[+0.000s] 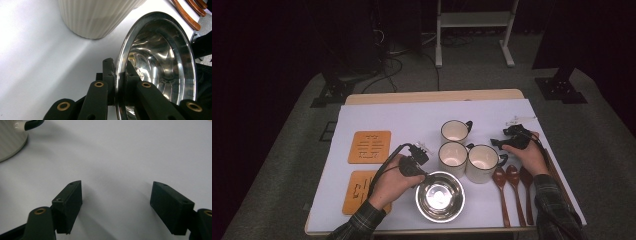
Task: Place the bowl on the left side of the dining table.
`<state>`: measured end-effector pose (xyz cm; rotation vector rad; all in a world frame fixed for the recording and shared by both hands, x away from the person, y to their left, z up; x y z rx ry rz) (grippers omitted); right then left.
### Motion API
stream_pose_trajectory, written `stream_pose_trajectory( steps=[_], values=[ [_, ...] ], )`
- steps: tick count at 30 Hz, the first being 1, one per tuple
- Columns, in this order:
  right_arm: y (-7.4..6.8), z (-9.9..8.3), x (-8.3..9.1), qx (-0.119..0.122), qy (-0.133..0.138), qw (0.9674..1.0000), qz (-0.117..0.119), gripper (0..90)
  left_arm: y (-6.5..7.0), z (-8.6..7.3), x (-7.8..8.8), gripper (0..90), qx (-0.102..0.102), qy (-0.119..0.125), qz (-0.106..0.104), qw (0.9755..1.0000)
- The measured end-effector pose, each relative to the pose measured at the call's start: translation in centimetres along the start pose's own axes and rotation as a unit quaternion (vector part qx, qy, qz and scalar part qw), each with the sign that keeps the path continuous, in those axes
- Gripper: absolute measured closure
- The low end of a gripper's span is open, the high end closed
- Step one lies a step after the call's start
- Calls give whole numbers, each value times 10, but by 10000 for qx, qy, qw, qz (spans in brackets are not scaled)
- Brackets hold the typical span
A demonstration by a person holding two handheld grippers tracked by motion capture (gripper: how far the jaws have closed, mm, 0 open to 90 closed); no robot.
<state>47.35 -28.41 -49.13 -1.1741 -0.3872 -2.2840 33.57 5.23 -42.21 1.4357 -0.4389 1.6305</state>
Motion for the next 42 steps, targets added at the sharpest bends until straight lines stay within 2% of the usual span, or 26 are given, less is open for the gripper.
stream_pose_trajectory(
  steps=[42],
  values=[
    [0,0,0,-6,0,10000,-20,239,-25,-15,27,838,296,95,210,9993]
  ],
)
Point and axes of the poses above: each handheld gripper's, and its own axes: x roughly backward along the jaws, z roughly out of its top, y roughly to its right, the point moved 4 cm from there along -x, roughly forward along the jaws, and after that the axes turned 13 degrees about -y, right-handed, at the moved point
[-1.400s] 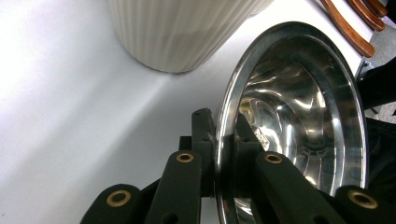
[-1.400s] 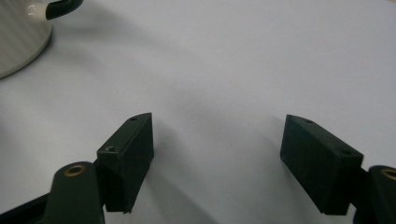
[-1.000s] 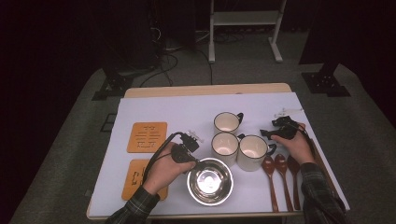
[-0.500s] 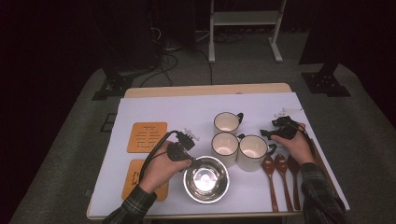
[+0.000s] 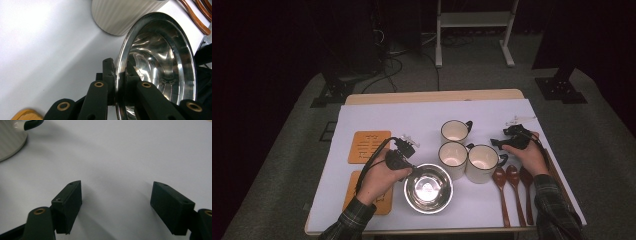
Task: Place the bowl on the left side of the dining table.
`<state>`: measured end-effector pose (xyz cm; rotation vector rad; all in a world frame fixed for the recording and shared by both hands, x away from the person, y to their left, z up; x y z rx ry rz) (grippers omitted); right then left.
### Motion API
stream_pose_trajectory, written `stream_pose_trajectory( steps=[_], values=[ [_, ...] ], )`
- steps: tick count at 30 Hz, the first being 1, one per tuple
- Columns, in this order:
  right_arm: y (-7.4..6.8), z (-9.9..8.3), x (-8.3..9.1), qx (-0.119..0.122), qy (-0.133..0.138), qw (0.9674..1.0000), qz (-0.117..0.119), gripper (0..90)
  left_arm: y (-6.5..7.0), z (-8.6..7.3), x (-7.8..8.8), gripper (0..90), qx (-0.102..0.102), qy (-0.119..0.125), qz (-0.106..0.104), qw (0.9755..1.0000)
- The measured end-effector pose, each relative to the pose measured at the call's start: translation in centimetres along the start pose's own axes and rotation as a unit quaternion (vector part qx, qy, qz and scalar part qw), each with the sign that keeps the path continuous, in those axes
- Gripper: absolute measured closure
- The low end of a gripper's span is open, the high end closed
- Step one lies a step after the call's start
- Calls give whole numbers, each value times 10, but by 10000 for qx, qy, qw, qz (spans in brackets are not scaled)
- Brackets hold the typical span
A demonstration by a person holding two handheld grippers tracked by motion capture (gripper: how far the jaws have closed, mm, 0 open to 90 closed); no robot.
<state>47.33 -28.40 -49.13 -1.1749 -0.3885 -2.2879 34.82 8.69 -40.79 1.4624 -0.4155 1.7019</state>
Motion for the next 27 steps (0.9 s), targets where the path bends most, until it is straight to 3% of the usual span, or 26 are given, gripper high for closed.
stream_pose_trajectory(
  steps=[27],
  values=[
    [0,0,0,-4,-1,10000,1,237,-23,-2,23,838,404,349,130,9985]
  ],
)
Point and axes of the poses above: each handheld gripper's, and its own axes: x roughly backward along the jaws, z roughly out of its top, y roughly to its right, the point moved 4 cm from there along -x, roughly forward along the jaws, and after that the axes turned 13 degrees about -y, right-handed, at the moved point
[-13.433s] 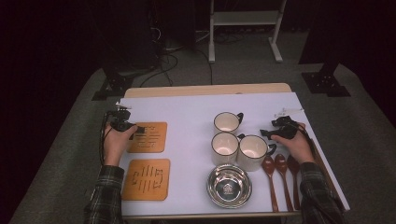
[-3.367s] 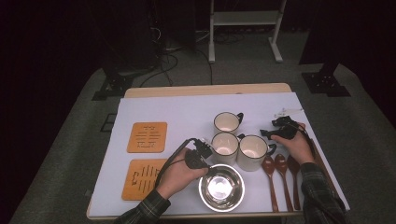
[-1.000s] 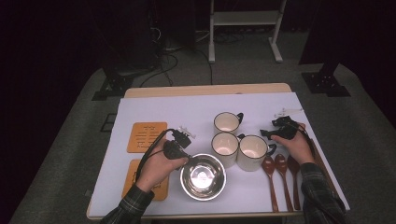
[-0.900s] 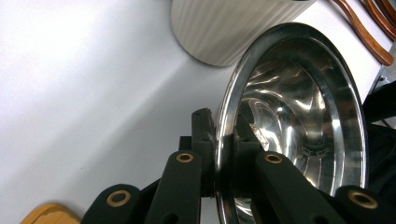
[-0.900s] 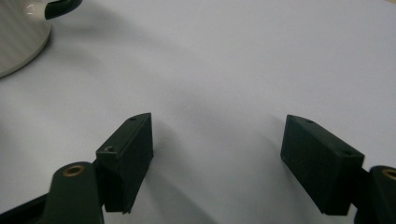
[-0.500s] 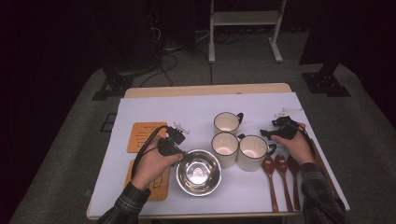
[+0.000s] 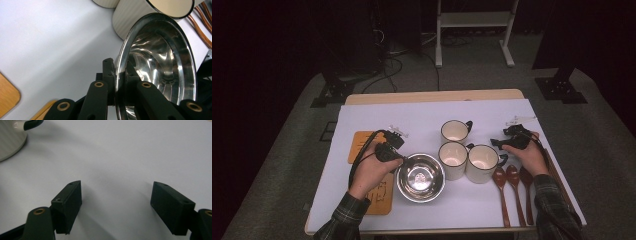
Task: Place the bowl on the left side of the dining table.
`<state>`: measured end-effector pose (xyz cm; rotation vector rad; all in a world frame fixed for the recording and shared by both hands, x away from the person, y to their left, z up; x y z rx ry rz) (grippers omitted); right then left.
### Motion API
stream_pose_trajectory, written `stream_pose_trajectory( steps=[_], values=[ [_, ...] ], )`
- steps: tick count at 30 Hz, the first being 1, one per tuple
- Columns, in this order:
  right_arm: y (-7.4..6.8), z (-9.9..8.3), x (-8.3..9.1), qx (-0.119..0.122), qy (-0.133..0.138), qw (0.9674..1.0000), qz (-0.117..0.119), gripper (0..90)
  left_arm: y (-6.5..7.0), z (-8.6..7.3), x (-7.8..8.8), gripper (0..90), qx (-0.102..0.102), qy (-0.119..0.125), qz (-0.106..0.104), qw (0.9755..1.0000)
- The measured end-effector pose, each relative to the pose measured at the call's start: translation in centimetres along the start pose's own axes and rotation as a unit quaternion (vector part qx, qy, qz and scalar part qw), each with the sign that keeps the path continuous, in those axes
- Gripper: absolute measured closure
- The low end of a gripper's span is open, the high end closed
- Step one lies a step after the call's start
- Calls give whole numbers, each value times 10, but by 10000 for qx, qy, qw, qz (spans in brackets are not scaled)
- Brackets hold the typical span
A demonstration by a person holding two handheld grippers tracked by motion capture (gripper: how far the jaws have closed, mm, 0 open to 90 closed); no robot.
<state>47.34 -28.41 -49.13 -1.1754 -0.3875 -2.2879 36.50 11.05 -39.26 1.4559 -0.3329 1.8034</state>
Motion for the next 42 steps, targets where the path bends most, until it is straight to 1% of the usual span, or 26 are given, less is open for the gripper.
stream_pose_trajectory(
  steps=[2,5,9,24,25,29,35,38,42],
  values=[
    [0,0,0,-1,-1,10000,0,236,-2,0,2,837,1,-11,30,10000],
    [0,0,0,-1,0,10000,1,236,-5,0,4,838,62,42,29,10000],
    [0,0,0,1,1,10000,1,237,-8,1,7,838,87,72,33,9999],
    [0,0,0,-1,1,10000,-1,237,-23,3,20,838,319,291,84,9990],
    [0,0,0,-3,5,10000,-2,236,-24,3,21,838,325,268,97,9991],
    [0,0,0,-3,7,10000,-3,236,-28,4,23,837,375,316,133,9987],
    [0,0,0,-3,6,10000,-4,236,-33,9,29,838,430,413,110,9982],
    [0,0,0,0,1,10000,-17,233,-36,11,32,838,441,444,156,9979],
    [0,0,0,0,2,10000,-19,232,-41,13,35,838,499,484,159,9975]
  ],
)
Point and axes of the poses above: each handheld gripper's, and its own axes: x roughly backward along the jaws, z roughly out of its top, y roughly to its right, the point moved 4 cm from there along -x, roughly forward along the jaws, and after that the axes turned 13 degrees about -y, right-handed, at the moved point
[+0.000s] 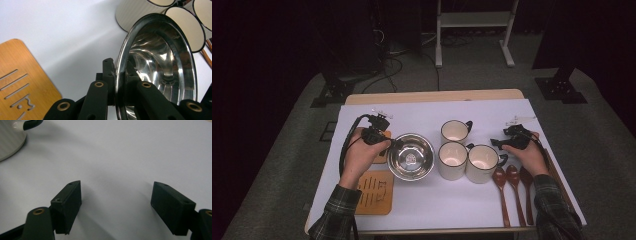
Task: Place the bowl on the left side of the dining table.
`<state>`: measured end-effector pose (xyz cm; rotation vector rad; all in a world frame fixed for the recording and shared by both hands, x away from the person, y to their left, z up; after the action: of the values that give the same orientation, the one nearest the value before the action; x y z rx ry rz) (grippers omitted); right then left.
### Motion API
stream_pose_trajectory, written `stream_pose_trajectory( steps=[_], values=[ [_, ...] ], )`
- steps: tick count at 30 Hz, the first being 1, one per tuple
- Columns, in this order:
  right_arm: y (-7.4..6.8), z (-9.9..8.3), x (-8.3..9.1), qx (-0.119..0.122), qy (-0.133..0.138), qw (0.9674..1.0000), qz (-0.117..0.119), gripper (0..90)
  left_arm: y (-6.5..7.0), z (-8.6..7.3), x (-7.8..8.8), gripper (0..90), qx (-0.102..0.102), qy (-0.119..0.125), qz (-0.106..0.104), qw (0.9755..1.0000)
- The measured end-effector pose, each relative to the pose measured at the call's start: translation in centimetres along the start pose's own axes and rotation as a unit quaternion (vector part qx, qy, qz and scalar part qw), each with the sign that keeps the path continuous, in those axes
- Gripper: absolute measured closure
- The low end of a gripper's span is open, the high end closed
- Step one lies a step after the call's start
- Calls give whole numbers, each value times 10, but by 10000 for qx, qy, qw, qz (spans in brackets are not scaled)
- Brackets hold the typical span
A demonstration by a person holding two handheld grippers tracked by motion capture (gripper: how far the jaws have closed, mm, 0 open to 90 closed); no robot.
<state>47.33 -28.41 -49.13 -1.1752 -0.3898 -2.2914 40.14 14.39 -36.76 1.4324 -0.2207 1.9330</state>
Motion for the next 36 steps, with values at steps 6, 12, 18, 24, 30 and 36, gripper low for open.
stream_pose_trajectory(
  steps=[6,12,18,24,30,36],
  values=[
    [0,0,0,-1,-3,10000,1,232,-9,3,4,838,99,56,30,9999],
    [0,0,0,-3,-4,10000,3,231,-17,7,4,838,153,60,35,9999],
    [0,0,0,3,1,10000,1,231,-22,11,4,838,205,113,44,9997],
    [0,0,0,3,1,10000,1,231,-27,14,9,838,247,166,70,9995],
    [0,0,0,2,-1,10000,3,231,-35,16,10,838,318,164,171,9992],
    [0,0,0,2,1,10000,1,231,-43,17,9,838,398,190,192,9988]
  ],
)
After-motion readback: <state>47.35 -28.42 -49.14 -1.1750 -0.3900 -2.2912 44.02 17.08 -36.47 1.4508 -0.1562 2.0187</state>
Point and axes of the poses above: each handheld gripper's, and its own axes: x roughly backward along the jaws, z roughly out of its top, y roughly to its right, the point moved 4 cm from there along -x, roughly forward along the jaws, and after that the axes turned 13 degrees about -y, right-handed, at the moved point
